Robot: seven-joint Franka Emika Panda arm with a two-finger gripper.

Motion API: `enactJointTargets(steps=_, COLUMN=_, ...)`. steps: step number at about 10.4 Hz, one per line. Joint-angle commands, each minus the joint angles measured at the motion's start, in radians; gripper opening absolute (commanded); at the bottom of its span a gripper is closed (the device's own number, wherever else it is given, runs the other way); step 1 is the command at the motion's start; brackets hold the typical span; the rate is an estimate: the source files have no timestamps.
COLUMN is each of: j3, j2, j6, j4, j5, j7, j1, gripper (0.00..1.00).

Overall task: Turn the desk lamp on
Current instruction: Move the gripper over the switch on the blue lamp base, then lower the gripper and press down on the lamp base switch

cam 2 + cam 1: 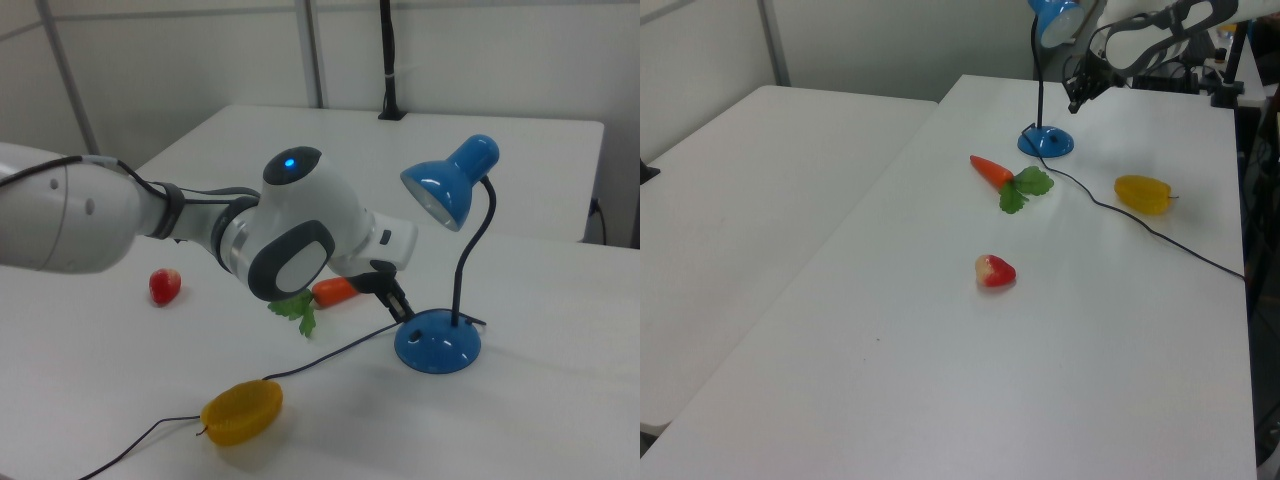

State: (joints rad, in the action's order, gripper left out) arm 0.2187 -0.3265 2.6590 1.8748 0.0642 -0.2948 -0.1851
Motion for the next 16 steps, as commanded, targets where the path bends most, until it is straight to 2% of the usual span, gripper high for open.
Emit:
enactJointTargets(steps=1, j3=0.008, j2=-0.078, j6=0.022, j4=-0.074, j5=-0.012, j7=-0.024, j1=0.004, gripper=0.00)
enactJointTargets(steps=4, j3=0.010, j2=-0.110, j6=0.025, j4=-0.082, j5=-0.024, j7=-0.020, j1=0.004, gripper=0.00)
enactJointTargets(steps=5, j3=0.008, j2=-0.133, j6=0.025, j4=-0.115, j5=-0.033, j7=-0.020, j1=0.004, gripper=0.00)
enactJointTargets(steps=10, j3=0.008, j2=-0.178, j6=0.024, j4=-0.161, j5=-0.035, j7=-0.018, j1=0.006, gripper=0.00)
enactJointTargets(steps=16, j3=0.008, j2=-0.192, j6=0.022, j4=-0.163, j5=-0.052, j7=-0.015, j1=0.013, gripper=0.00)
